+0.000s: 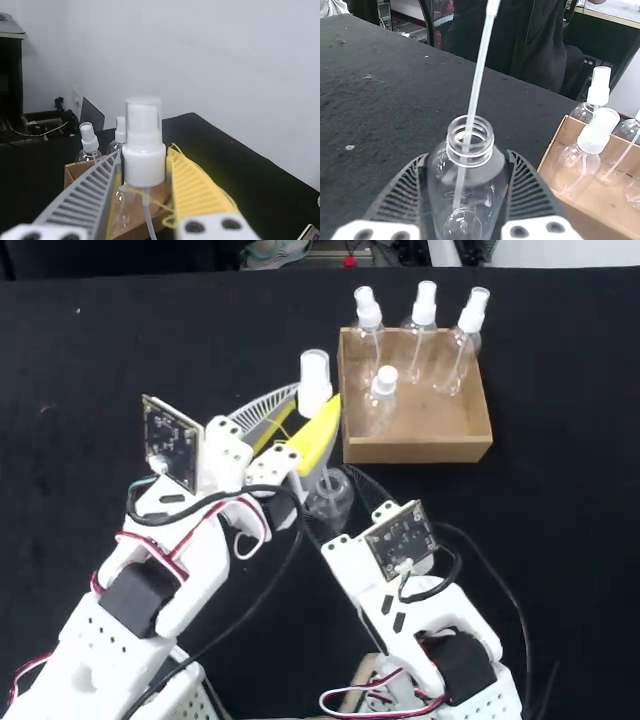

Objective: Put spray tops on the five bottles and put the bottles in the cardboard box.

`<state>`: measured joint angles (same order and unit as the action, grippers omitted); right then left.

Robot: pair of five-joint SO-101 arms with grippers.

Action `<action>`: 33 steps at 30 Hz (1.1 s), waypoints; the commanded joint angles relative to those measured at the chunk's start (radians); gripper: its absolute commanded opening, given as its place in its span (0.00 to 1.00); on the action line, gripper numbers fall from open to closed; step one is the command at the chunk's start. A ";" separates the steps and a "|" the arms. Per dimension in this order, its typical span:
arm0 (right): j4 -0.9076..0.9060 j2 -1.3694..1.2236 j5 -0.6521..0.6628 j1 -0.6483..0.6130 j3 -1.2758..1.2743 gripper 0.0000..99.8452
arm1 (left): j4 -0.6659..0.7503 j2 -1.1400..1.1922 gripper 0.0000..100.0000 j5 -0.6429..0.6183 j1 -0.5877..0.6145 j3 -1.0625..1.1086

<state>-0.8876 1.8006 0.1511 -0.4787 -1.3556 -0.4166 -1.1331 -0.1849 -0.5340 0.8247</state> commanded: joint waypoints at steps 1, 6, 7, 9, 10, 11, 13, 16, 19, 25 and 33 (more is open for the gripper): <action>-0.005 0.090 -0.008 -0.015 0.002 0.01 | 0.017 -0.025 0.08 -0.012 -0.010 0.021; -0.003 0.090 -0.008 -0.015 0.002 0.01 | -0.005 -0.120 0.08 -0.014 -0.096 0.030; -0.003 0.090 -0.008 -0.015 0.002 0.01 | -0.028 -0.130 0.08 -0.014 -0.108 0.024; -0.003 0.090 -0.008 -0.015 0.002 0.01 | -0.066 -0.143 0.08 -0.012 -0.117 0.030; -0.003 0.090 -0.008 -0.015 0.002 0.01 | -0.081 -0.143 0.08 -0.011 -0.117 0.033; -0.003 0.090 -0.008 -0.015 0.002 0.01 | -0.101 -0.143 0.09 -0.008 -0.117 0.035; -0.002 0.090 -0.008 -0.015 0.002 0.01 | -0.130 -0.149 0.12 -0.012 -0.117 0.033; -0.003 0.090 -0.008 -0.015 0.002 0.01 | -0.158 -0.152 0.21 -0.017 -0.116 0.022; -0.005 0.090 -0.008 -0.015 0.002 0.01 | -0.163 -0.152 0.23 -0.064 -0.084 0.018; -0.003 0.090 -0.008 -0.015 0.001 0.01 | -0.164 -0.152 0.23 -0.069 -0.047 0.018; -0.005 0.090 -0.008 -0.012 0.001 0.01 | -0.164 -0.153 0.23 -0.069 0.019 0.001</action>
<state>-0.8876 1.8006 0.1481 -0.4833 -1.3617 -0.5762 -1.2697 -0.2417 -0.5846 0.8677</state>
